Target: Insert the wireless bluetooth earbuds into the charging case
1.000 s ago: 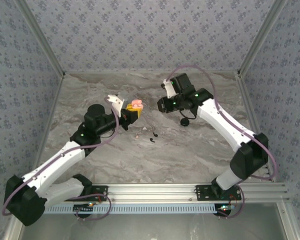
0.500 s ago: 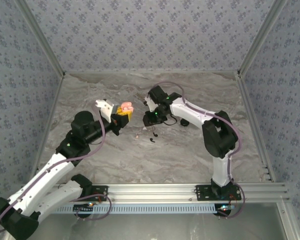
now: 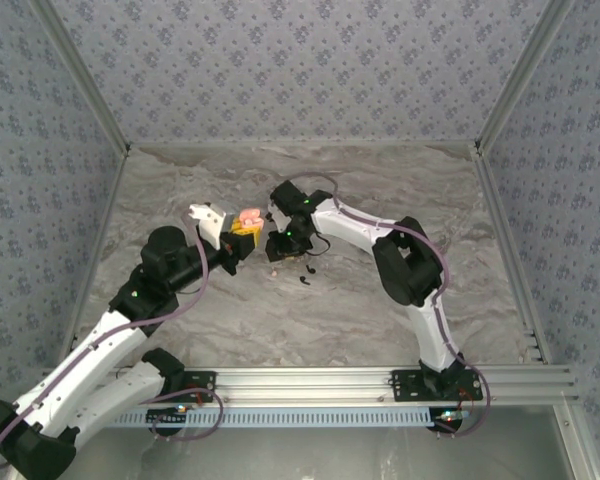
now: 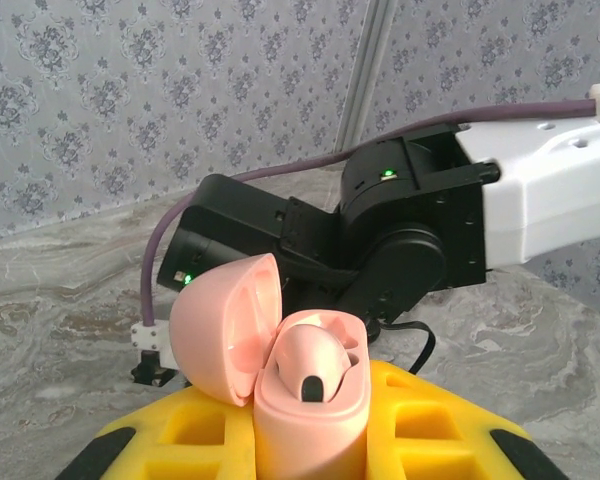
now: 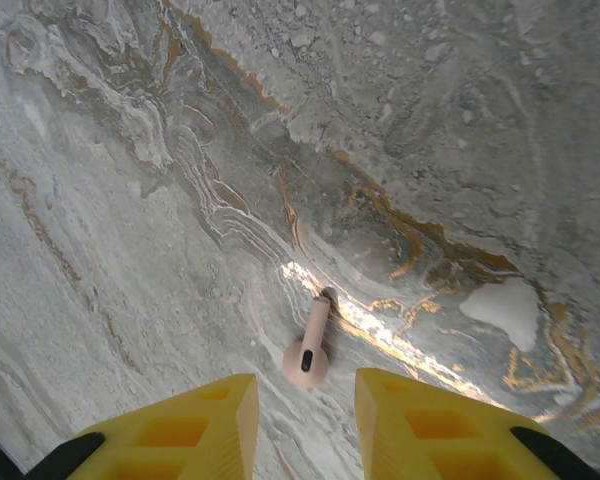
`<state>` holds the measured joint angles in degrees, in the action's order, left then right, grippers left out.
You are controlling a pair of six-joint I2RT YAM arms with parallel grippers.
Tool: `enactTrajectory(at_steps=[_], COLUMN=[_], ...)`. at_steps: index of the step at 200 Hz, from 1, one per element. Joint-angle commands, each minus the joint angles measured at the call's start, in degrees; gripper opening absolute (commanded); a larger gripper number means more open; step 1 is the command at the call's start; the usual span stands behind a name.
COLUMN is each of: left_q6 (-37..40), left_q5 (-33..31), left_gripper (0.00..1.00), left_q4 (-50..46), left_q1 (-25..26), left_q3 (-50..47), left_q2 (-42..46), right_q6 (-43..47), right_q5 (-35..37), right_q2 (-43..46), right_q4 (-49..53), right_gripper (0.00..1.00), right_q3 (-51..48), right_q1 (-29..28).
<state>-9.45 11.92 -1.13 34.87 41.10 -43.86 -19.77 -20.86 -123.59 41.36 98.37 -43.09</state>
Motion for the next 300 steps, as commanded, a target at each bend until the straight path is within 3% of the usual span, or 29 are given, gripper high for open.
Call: enactTrajectory(at_steps=[1, 163, 205, 245, 300], left_q6=[0.40, 0.10, 0.05, -0.04, 0.05], left_q5=[-0.76, -0.69, -0.69, -0.59, -0.33], left_gripper=[0.07, 0.06, 0.07, 0.07, 0.07], left_q4=[1.28, 1.92, 1.78, 1.87, 1.98], left_q1=[-0.20, -0.23, -0.24, -0.19, -0.22], left_q3=[-0.40, -1.19, -1.36, -1.34, -1.05], left_q2=[0.98, 1.11, 1.35, 1.35, 0.97], right_q6=[-1.46, -1.10, -1.23, -1.44, -2.91], right_q5=[0.27, 3.71, 4.81, 5.00, -0.46], right_q2=[-2.79, -9.46, -10.07, -7.69, 1.77], right_q4=[4.46, 9.22, 10.04, 9.10, 0.21], right_gripper=[0.33, 0.31, 0.22, 0.15, 0.15], right_q3=[3.56, 8.66, 9.21, 8.02, 0.26], right_q1=[-0.93, -2.87, -3.12, -2.38, 2.47])
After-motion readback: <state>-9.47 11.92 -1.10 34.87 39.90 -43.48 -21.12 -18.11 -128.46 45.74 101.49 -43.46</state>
